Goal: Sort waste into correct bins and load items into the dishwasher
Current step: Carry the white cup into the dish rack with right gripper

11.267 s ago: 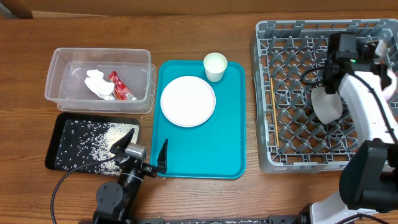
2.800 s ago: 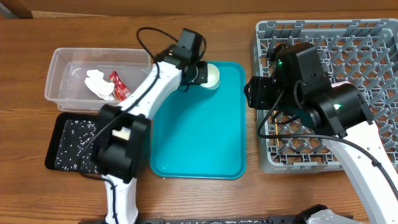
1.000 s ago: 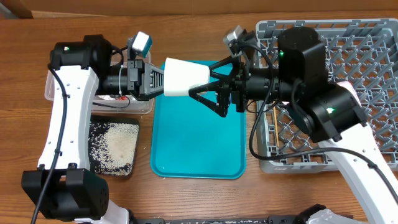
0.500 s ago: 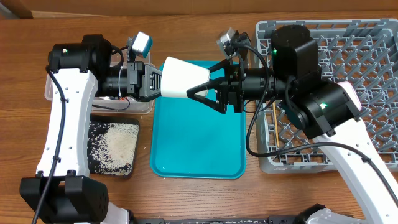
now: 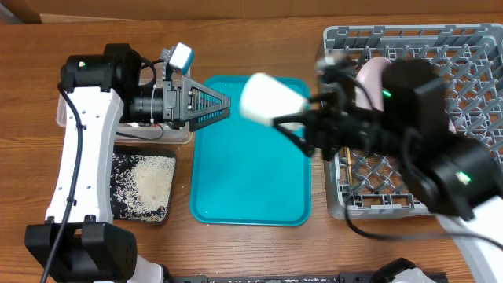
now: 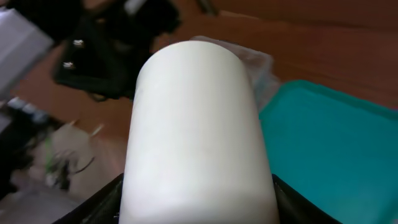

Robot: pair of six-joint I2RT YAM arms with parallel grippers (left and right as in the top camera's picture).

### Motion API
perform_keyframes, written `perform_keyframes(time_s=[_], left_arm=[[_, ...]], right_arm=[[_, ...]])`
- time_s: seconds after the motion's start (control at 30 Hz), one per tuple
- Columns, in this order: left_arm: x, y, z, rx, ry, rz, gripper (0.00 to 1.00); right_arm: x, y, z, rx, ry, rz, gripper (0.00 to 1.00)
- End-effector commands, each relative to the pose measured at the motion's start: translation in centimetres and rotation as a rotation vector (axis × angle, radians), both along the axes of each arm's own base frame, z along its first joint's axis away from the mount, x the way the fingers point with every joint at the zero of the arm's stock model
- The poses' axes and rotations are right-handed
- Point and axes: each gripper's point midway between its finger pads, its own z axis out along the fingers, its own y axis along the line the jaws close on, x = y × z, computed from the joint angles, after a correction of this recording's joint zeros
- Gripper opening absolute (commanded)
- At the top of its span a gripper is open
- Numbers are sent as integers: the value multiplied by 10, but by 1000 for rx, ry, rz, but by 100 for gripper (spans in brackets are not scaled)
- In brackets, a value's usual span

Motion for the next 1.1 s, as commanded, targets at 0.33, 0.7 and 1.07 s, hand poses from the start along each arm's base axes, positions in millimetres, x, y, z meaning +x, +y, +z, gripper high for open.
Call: perform_keyframes(time_s=[0.33, 0.7, 1.07], left_arm=[[-20, 32, -32, 394, -52, 48, 80], [-61, 137, -9, 1044, -97, 697, 88], [-106, 159, 37, 1056, -280, 952, 100]], right_arm=[[-22, -154, -142, -473, 537, -776, 49], [4, -178, -220, -544, 718, -867, 49], [12, -171, -205, -481, 725, -835, 91]])
